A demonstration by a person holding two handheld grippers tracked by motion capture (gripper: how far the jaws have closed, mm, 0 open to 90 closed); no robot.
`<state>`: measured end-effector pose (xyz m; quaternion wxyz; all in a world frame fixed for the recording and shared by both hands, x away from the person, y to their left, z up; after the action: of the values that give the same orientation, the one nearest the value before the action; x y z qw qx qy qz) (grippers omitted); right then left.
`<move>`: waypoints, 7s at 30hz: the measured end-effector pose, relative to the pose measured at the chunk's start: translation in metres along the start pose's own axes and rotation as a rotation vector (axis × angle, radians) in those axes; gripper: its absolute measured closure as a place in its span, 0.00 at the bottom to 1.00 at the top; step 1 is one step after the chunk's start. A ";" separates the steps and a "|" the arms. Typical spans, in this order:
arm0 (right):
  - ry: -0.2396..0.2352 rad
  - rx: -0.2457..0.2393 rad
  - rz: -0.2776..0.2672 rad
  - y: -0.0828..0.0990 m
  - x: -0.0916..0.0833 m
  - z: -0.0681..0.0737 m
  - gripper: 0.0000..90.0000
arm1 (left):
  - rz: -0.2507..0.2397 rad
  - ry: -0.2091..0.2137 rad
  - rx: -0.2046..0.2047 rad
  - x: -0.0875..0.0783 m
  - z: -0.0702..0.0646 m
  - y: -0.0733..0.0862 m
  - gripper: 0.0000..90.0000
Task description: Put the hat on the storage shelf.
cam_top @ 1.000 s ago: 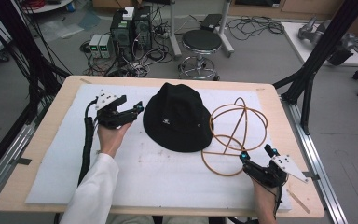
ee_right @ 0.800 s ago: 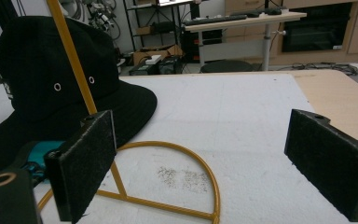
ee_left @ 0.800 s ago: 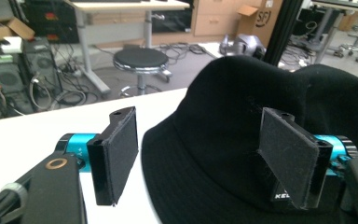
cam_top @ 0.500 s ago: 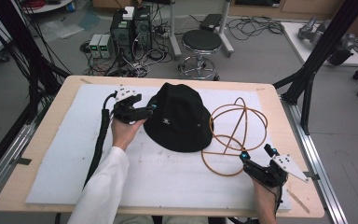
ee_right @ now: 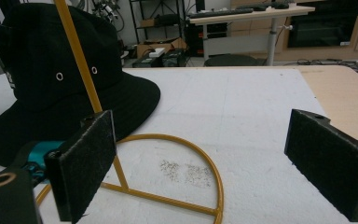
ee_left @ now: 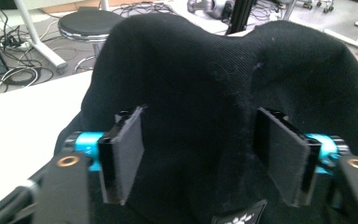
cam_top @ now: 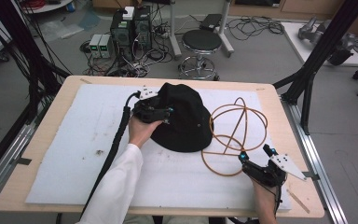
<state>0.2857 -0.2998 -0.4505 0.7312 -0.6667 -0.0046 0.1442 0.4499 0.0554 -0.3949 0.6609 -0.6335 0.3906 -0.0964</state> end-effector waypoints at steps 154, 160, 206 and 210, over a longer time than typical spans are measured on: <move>-0.019 0.013 0.004 0.000 -0.002 0.000 0.09 | -0.756 0.617 0.032 -0.101 -0.144 -0.154 0.96; -0.015 -0.010 -0.006 -0.001 -0.004 0.002 0.09 | -0.692 0.652 0.025 -0.076 -0.162 -0.144 0.96; 0.003 -0.014 -0.100 -0.006 -0.021 -0.002 0.09 | -0.457 0.602 -0.043 -0.012 -0.171 -0.106 0.94; 0.007 -0.009 -0.103 -0.006 -0.022 -0.003 0.09 | -0.459 0.611 -0.050 -0.012 -0.170 -0.104 0.93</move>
<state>0.2666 -0.3079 -0.4409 0.7348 -0.6693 -0.0371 0.1038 0.3720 -0.0856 -0.2767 0.4596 -0.6624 0.4198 -0.4168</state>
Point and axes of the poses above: each handheld gripper's, and its own axes: x roughly forward along the jaws, y roughly out of its underside, z roughly to its left, the point moved 4 cm from there along x, roughly forward along the jaws, and after that the axes turned 3 degrees about y, right-handed, at the moved point
